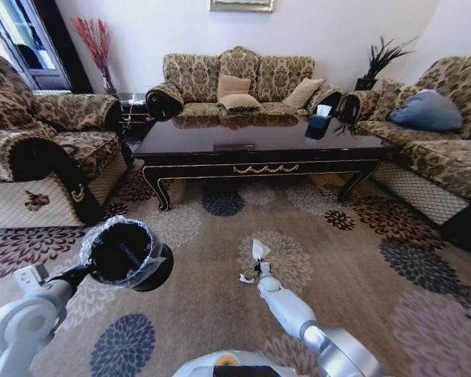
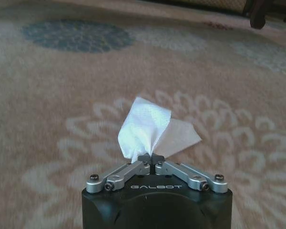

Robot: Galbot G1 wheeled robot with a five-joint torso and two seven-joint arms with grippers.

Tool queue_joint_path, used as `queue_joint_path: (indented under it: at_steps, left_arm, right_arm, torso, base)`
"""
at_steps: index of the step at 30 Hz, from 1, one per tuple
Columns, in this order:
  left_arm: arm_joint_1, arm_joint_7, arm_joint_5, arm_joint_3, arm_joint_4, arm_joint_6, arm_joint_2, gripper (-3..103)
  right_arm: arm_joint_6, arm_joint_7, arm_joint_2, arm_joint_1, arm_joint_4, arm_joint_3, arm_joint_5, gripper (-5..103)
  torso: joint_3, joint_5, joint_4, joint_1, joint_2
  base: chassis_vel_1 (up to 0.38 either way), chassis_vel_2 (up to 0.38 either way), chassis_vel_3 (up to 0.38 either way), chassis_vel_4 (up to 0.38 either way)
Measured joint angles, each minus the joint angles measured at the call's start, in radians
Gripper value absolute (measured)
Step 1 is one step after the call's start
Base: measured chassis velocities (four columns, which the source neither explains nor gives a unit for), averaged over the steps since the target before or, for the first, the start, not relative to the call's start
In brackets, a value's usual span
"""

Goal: Move to the front of the table and pick up the trash from the floor, then place it into the trash bin.

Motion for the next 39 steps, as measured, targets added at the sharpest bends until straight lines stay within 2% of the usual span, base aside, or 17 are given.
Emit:
queue_joint_path:
  at_steps: [7,12,14,16,18,23,24,27,29,31,37,39]
  left_arm:
    - [-0.008,0.000,0.001,0.008,0.008,0.000,0.004,2]
    - [-0.030,0.000,0.013,0.049,0.027,0.000,0.008,2]
    - [-0.031,0.000,0.014,0.052,0.028,0.000,0.008,2]
    - [-0.059,0.000,0.027,0.090,0.041,0.000,0.000,2]
    - [-0.067,0.000,0.030,0.099,0.046,0.000,-0.002,2]
    - [-0.115,0.000,0.035,0.137,0.099,0.000,-0.001,2]
    - [-0.115,0.000,0.035,0.137,0.099,0.000,-0.001,2]
    - [-0.146,0.000,0.033,0.148,0.129,0.000,0.001,2]
    - [-0.153,0.000,0.032,0.151,0.135,0.000,0.001,2]
    - [-0.174,0.001,0.031,0.166,0.152,0.000,-0.001,2]
    - [-0.207,0.001,0.036,0.193,0.172,0.000,-0.010,2]
    - [-0.219,0.002,0.042,0.203,0.179,0.000,-0.018,2]
  right_arm:
    - [0.016,-0.012,-0.022,0.005,0.040,-0.016,0.011,0]
    - [0.083,-0.043,-0.059,0.014,0.210,-0.074,0.063,0]
    - [0.087,-0.045,-0.062,0.016,0.224,-0.080,0.068,0]
    - [0.112,-0.052,-0.093,0.037,0.358,-0.135,0.109,0]
    - [0.114,-0.053,-0.102,0.043,0.390,-0.148,0.120,0]
    - [0.111,-0.041,-0.224,0.102,0.664,-0.285,0.246,0]
    - [0.111,-0.041,-0.224,0.102,0.664,-0.285,0.246,0]
    - [0.146,-0.071,-0.319,0.152,0.790,-0.390,0.259,0]
    - [0.151,-0.074,-0.333,0.164,0.815,-0.416,0.259,0]
    - [0.157,-0.076,-0.356,0.202,0.879,-0.498,0.253,0]
    - [0.159,-0.068,-0.336,0.263,0.905,-0.611,0.211,0]
    - [0.168,-0.063,-0.292,0.306,0.901,-0.654,0.204,0]
  torso:
    - [0.000,0.0003,-0.0002,0.000,0.000]
    - [0.000,0.0003,0.0003,0.000,0.000]
    - [0.000,0.0003,0.0003,0.000,0.000]
    - [0.000,0.0003,0.0003,0.000,0.000]
    - [0.000,0.0002,0.0004,0.000,0.000]
    - [0.000,0.0002,0.0004,0.000,0.000]
    - [0.000,0.0002,0.0004,0.000,0.000]
    - [0.000,0.0001,-0.0002,0.000,0.000]
    - [0.000,0.0002,-0.0003,0.000,0.000]
    - [0.000,0.0002,0.0002,0.000,0.000]
    - [0.000,0.0002,-0.0001,0.000,0.000]
    - [0.000,0.0002,0.0000,0.000,0.000]
  base:
    - [0.000,0.000,0.000,0.000]
    - [0.000,0.000,0.000,0.000]
    - [0.000,0.000,0.000,0.000]
    - [0.000,0.000,0.000,0.000]
    - [0.000,0.000,0.000,0.000]
    - [0.000,0.000,0.000,0.000]
    - [0.000,0.000,0.000,0.000]
    - [0.000,0.000,0.000,0.000]
    - [0.000,0.000,0.000,0.000]
    - [0.000,0.000,0.000,0.000]
    - [0.000,0.000,0.000,0.000]
    - [0.000,0.000,0.000,0.000]
